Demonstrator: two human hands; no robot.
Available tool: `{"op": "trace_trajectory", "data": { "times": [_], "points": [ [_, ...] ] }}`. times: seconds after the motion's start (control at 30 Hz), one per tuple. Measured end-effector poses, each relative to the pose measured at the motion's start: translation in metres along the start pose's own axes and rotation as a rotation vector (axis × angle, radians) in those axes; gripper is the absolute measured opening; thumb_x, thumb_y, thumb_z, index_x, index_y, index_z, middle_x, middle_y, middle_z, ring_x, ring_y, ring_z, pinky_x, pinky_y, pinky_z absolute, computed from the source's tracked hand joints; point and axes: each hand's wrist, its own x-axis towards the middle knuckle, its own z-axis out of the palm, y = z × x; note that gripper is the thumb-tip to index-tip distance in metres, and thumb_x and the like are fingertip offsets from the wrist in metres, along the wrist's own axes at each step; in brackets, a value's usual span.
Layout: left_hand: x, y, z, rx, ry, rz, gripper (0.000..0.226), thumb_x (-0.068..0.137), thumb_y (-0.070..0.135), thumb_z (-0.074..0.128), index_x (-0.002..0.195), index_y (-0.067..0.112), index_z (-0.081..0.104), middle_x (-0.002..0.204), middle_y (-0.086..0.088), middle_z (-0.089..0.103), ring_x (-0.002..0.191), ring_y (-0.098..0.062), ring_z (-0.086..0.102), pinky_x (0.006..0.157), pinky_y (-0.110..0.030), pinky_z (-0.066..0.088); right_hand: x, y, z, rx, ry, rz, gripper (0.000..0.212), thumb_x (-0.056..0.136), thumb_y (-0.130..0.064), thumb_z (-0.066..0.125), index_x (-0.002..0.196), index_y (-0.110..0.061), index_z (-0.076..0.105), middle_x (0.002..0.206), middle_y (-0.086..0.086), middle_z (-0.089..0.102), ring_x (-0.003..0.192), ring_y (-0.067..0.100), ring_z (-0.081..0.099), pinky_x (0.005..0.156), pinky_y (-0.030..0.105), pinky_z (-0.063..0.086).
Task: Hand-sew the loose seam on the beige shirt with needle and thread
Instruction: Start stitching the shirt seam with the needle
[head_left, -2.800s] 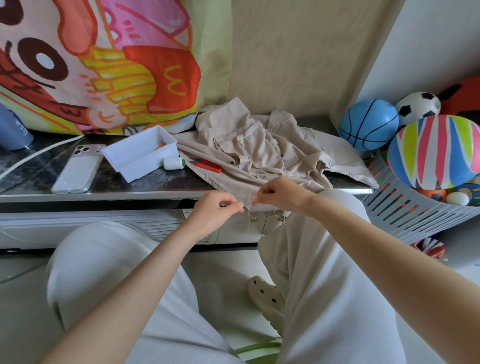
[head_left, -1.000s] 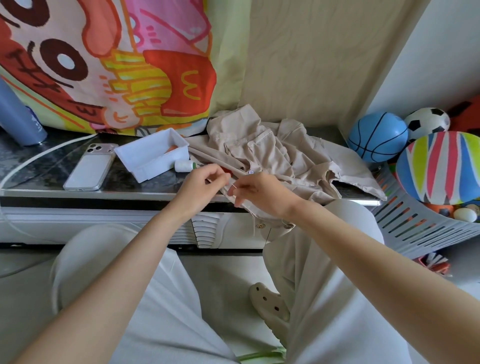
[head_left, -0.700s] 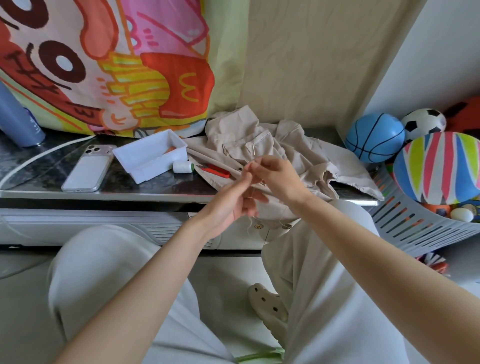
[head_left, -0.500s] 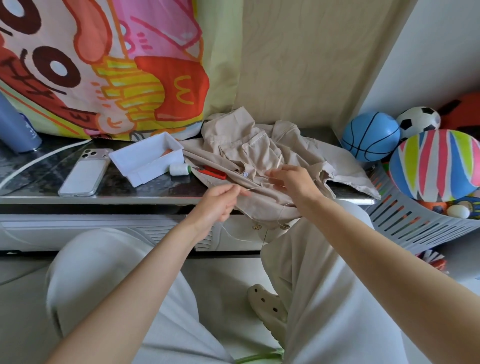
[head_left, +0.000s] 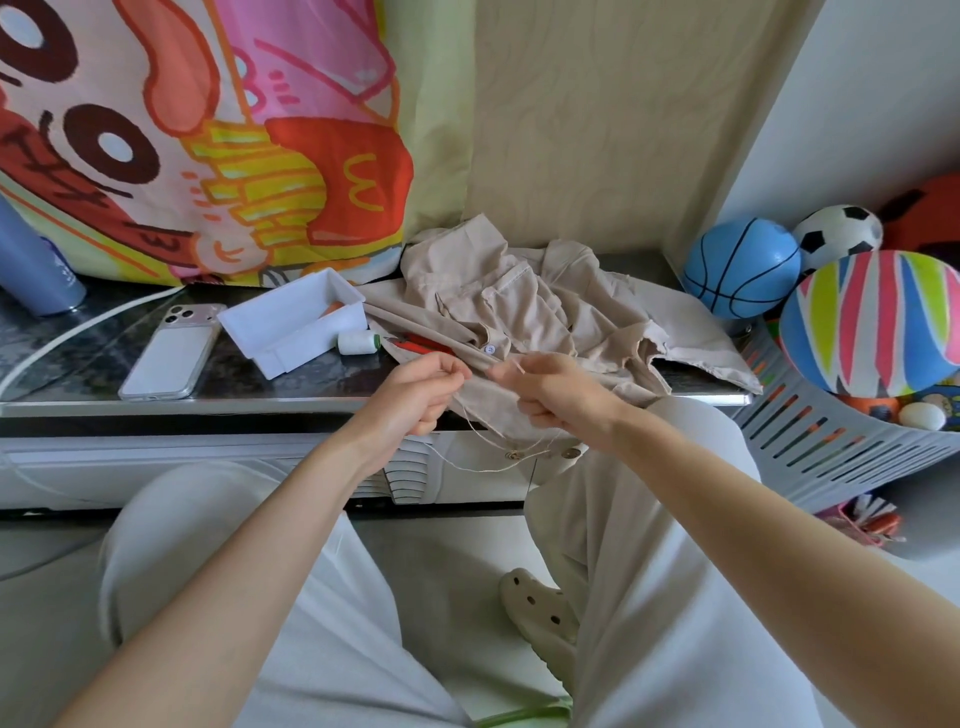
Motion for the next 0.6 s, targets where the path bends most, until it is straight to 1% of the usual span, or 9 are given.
{"op": "trace_trajectory", "data": {
  "times": [0.07,0.17,0.2,0.27,0.3,0.33,0.43,0.53,0.6],
  "points": [
    [0.001,0.004,0.003,0.007,0.008,0.014,0.015,0.099,0.009,0.043,0.087,0.014,0.049,0.055,0.007,0.026,0.043,-0.003,0.02,0.037,-0.013,0.016,-0.003,-0.001,0.009,-0.051,-0.125,0.014,0.016,0.095,-0.027,0.056,0.095,-0.012,0.056,0.052,-0.01,0.02,0.044,0.006,0.015,0.038,0.017,0.015],
    [0.0,0.006,0.006,0.008,0.023,0.031,0.01,0.099,0.01,0.044,0.09,0.012,0.047,0.059,0.004,0.03,0.042,-0.002,0.021,0.037,-0.012,0.017,-0.004,0.0,0.015,-0.092,-0.18,0.057,0.027,0.094,-0.028,0.057,0.105,-0.005,0.064,0.048,-0.012,0.02,0.042,0.005,0.016,0.038,0.016,0.013],
    [-0.001,0.006,0.006,0.017,0.024,0.032,0.008,0.099,0.01,0.044,0.091,0.012,0.046,0.059,0.004,0.031,0.041,-0.002,0.021,0.037,-0.012,0.018,-0.005,0.0,0.016,-0.088,-0.188,0.064,0.025,0.093,-0.026,0.057,0.102,-0.005,0.066,0.048,-0.012,0.02,0.042,0.005,0.016,0.037,0.016,0.014],
    [-0.003,0.005,0.005,0.048,0.022,0.031,0.007,0.099,0.011,0.044,0.092,0.011,0.046,0.061,0.002,0.034,0.04,-0.001,0.021,0.037,-0.012,0.018,-0.004,0.002,0.014,-0.059,-0.194,0.072,0.014,0.093,-0.021,0.058,0.086,-0.014,0.067,0.046,-0.013,0.02,0.04,0.004,0.016,0.036,0.015,0.014],
    [-0.004,0.004,0.003,0.066,0.019,0.026,0.007,0.099,0.012,0.044,0.093,0.011,0.046,0.062,0.001,0.034,0.04,-0.001,0.021,0.037,-0.012,0.017,-0.003,0.004,0.012,-0.032,-0.171,0.069,0.018,0.093,-0.018,0.058,0.076,-0.018,0.065,0.046,-0.012,0.021,0.04,0.004,0.015,0.035,0.015,0.013],
    [-0.005,0.003,0.002,0.084,0.014,0.022,0.006,0.099,0.013,0.044,0.095,0.011,0.047,0.063,0.001,0.035,0.04,-0.001,0.021,0.037,-0.012,0.017,-0.002,0.005,0.008,0.004,-0.126,0.068,0.023,0.092,-0.016,0.059,0.07,-0.02,0.061,0.047,-0.011,0.021,0.04,0.004,0.014,0.035,0.015,0.012],
    [-0.007,0.001,-0.001,0.096,0.027,0.029,0.007,0.1,0.012,0.043,0.096,0.01,0.049,0.063,0.0,0.037,0.041,-0.002,0.021,0.038,-0.013,0.017,0.0,0.009,-0.008,0.108,0.081,0.057,0.025,0.093,-0.012,0.058,0.069,-0.018,0.055,0.049,-0.008,0.021,0.04,0.004,0.015,0.033,0.015,0.013],
    [-0.01,0.004,-0.002,0.029,0.08,0.086,0.01,0.099,0.007,0.042,0.095,0.01,0.05,0.06,0.001,0.036,0.04,-0.002,0.02,0.038,-0.013,0.016,0.001,0.019,-0.025,0.133,0.312,0.115,0.019,0.093,-0.009,0.057,0.076,-0.015,0.06,0.04,-0.011,0.025,0.033,0.002,0.019,0.031,0.015,0.015],
    [-0.012,0.009,-0.001,-0.02,0.097,0.139,0.013,0.099,0.005,0.041,0.093,0.011,0.051,0.056,0.005,0.038,0.041,-0.003,0.019,0.038,-0.014,0.016,0.001,0.029,-0.035,0.118,0.433,0.171,0.017,0.091,-0.009,0.06,0.075,-0.013,0.062,0.035,-0.011,0.028,0.031,0.003,0.02,0.031,0.016,0.015]
  ]
}}
